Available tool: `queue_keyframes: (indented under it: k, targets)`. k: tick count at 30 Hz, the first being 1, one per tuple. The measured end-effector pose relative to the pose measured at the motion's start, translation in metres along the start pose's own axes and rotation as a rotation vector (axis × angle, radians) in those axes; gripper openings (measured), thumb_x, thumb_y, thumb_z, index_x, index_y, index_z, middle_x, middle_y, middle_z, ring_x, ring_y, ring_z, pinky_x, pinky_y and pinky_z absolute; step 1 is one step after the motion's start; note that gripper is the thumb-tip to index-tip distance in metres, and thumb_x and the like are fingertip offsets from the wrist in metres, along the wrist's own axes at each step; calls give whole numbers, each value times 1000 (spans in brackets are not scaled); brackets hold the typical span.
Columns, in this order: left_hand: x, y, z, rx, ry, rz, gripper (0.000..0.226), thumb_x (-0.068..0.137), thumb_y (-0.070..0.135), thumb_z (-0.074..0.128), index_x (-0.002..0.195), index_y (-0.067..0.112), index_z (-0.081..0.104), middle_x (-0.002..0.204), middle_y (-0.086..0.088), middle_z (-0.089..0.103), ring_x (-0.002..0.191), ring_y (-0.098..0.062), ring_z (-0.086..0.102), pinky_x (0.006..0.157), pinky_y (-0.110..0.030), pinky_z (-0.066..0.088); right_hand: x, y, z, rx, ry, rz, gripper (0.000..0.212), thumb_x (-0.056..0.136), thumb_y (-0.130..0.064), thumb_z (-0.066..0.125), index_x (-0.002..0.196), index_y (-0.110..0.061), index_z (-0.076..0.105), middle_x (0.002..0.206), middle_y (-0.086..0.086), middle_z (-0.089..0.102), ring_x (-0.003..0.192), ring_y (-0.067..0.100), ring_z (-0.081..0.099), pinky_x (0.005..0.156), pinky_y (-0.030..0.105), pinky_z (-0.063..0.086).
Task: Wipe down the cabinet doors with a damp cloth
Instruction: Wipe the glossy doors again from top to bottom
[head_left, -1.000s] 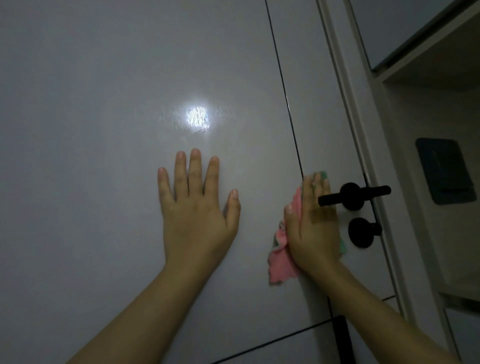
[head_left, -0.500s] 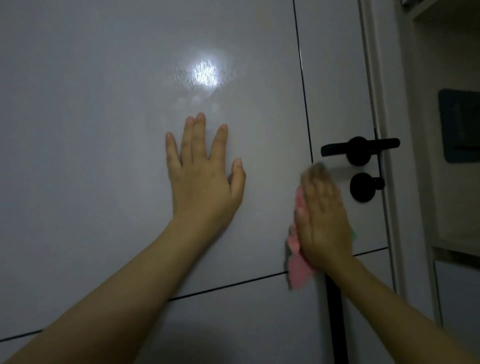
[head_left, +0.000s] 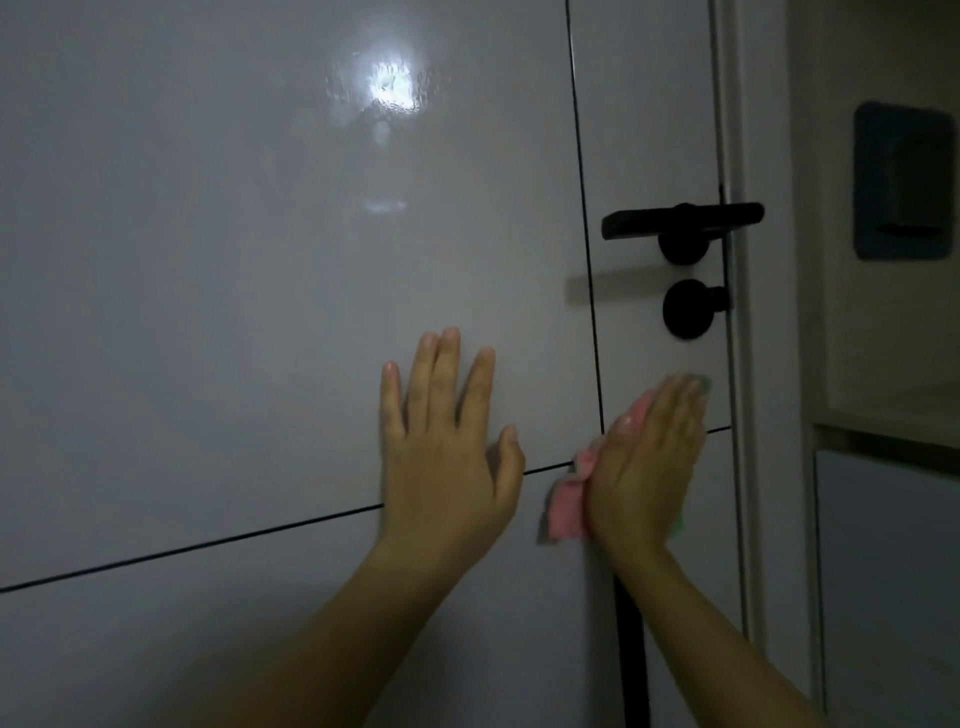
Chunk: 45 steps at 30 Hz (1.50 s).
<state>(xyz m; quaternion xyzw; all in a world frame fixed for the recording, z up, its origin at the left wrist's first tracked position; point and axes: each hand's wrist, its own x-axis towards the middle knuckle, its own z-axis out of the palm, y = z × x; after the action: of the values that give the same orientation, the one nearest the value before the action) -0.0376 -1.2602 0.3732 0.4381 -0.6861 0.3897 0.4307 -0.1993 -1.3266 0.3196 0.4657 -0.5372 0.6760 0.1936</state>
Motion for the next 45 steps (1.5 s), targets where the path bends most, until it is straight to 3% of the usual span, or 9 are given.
queue_keyframes:
  k: [5,11,17,22,26,28,34,41,45]
  targets:
    - [0,-9,1,52,-5,39,62,92,38,33,147,11,36,156,-15,24,146,-27,14,117,-48,7,1,32,-8,-36,-175,-534,57,102,-34,14,151,-5,9,158,16,10,147,29,9,120,42,5]
    - [-5,-14,-7,-2,-26,49,60,92,36,31,147,11,37,156,-12,25,146,-25,17,118,-44,7,9,30,-3,20,-2,-2,63,99,-39,11,150,-2,11,158,12,5,148,26,6,121,36,0]
    - [-31,-25,-10,25,-56,20,61,91,36,32,148,12,34,158,-14,20,147,-26,14,118,-48,4,-8,48,-10,-36,-174,-444,57,102,-34,13,150,-3,9,158,14,5,148,28,5,121,38,3]
    - [-48,-40,-23,-14,-27,-21,62,89,34,35,147,12,35,157,-14,20,146,-27,14,119,-47,3,-15,-22,2,-42,-9,132,63,95,-36,11,149,-4,6,158,18,6,147,32,8,120,42,5]
    - [-60,-60,-38,-7,4,-13,63,85,31,39,145,11,39,155,-16,26,144,-29,20,117,-47,4,-59,-70,8,-81,-225,-713,59,99,-34,24,151,-8,12,158,12,6,148,27,4,120,41,4]
    - [-69,-73,-47,14,10,-40,63,85,30,39,144,10,40,154,-16,27,144,-29,21,117,-47,4,-36,-61,1,-80,-256,-844,57,99,-31,28,150,-10,14,157,11,10,148,23,4,120,38,3]
    - [-90,-131,-73,58,99,-161,63,85,30,38,143,6,40,153,-18,29,142,-32,24,116,-47,5,16,-133,16,40,22,-51,63,96,-34,17,151,-4,10,159,15,8,147,28,5,120,42,4]
    - [-109,-162,-85,83,123,-290,64,85,32,38,145,9,34,155,-22,17,144,-34,16,116,-43,2,-32,-175,27,-73,-199,-1112,57,98,-34,32,148,-8,26,156,12,17,146,27,15,119,42,11]
    - [-121,-192,-105,89,128,-343,64,88,35,36,148,12,31,157,-17,14,146,-32,13,117,-43,-1,22,-163,18,-118,-187,-920,58,98,-35,25,149,-9,14,156,16,18,146,24,12,119,38,7]
